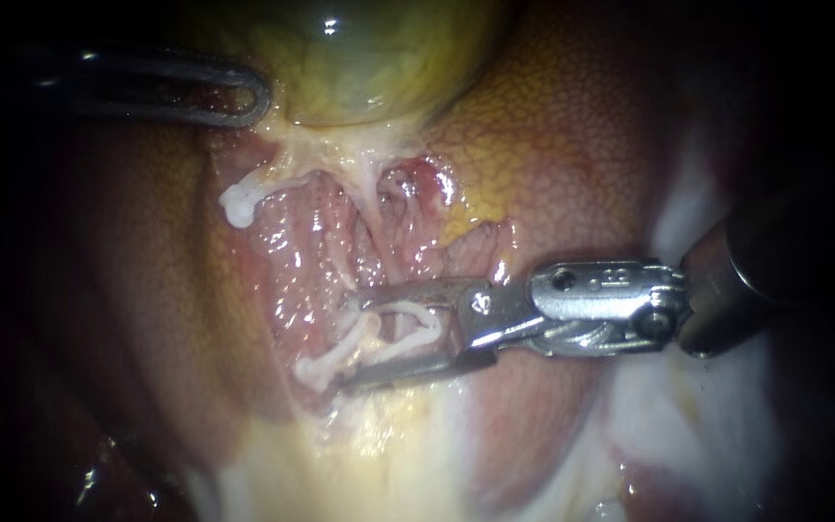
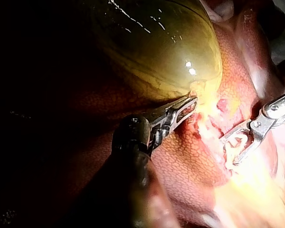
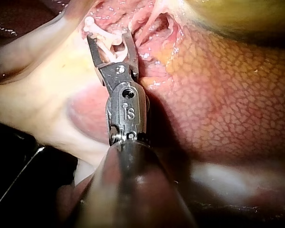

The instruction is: Clipping first clip right tube

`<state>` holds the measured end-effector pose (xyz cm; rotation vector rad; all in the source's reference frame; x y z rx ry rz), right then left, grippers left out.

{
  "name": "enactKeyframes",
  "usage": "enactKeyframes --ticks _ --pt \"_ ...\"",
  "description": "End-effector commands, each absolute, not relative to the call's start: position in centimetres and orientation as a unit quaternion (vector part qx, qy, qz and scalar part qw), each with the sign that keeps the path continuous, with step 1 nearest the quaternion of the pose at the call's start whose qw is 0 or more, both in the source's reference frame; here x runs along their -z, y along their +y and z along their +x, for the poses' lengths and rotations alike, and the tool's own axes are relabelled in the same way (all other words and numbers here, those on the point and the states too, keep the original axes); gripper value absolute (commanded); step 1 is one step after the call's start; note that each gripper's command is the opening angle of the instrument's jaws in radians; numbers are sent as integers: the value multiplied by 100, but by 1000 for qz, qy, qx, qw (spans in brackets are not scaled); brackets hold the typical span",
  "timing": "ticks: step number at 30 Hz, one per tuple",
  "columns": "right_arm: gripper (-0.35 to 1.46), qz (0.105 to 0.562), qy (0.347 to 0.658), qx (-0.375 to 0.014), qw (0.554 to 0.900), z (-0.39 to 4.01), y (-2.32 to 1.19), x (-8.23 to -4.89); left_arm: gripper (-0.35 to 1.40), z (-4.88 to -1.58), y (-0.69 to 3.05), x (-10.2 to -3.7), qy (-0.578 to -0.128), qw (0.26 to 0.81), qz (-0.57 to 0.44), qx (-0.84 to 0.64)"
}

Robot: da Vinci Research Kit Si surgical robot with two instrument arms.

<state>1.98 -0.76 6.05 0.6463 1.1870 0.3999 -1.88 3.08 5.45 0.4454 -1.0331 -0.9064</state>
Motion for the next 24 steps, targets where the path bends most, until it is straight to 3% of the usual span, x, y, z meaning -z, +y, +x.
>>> enactKeyframes --ticks 1,9,24 --pt "38 297 546 -184 762 198 -76 -605 -35 -188 308 -545 -473 750 204 415" --pt "38 299 546 -184 761 199 -78 -597 -35 -188 308 -545 -473 750 204 415" --pt "39 310 558 -193 745 189 -65 -540 -35 -189 309 -545 -473 750 204 415"
